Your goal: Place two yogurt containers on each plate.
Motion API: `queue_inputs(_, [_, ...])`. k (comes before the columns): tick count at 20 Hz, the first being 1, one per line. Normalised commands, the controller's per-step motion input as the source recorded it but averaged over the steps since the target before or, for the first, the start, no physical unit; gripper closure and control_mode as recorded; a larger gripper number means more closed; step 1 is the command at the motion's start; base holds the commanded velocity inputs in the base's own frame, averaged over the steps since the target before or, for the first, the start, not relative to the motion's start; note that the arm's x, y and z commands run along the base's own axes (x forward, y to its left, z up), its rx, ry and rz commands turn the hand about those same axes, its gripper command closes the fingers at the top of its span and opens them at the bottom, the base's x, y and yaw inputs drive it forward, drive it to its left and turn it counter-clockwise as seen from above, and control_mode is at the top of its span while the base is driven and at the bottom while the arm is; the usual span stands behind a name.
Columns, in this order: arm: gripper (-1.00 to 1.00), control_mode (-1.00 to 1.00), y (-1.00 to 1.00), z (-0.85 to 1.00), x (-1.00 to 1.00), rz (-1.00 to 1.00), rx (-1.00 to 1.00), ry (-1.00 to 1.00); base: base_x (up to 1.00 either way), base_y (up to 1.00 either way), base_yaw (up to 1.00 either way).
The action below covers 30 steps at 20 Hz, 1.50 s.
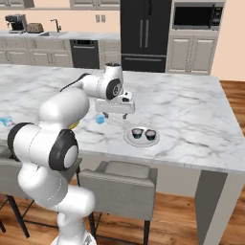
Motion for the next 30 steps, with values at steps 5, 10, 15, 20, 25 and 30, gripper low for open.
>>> queue_inputs(5, [-1.00, 1.00, 0.00, 0.00, 0.00, 0.00, 0.00, 0.00, -0.14, 0.70, 0.14])
queue_inputs(10, [-1.00, 1.00, 0.00, 0.00, 0.00, 0.00, 0.00, 0.00, 0.28, 0.49, 0.08])
queue_inputs(15, [-1.00, 1.00, 0.00, 0.00, 0.00, 0.00, 0.00, 0.00, 0.17, 0.61, 0.10])
queue_inputs(20, [-1.00, 1.00, 0.00, 0.00, 0.00, 0.00, 0.00, 0.00, 0.63, 0.80, 0.04])
queue_inputs(25, [-1.00, 1.00, 0.00, 0.00, 0.00, 0.00, 0.00, 0.00, 1.00, 0.18, 0.10])
queue_inputs(30, [-1.00, -1.00, -0.13, 0.00, 0.31, 0.05, 0.00, 0.02, 0.35, 0.00, 0.05])
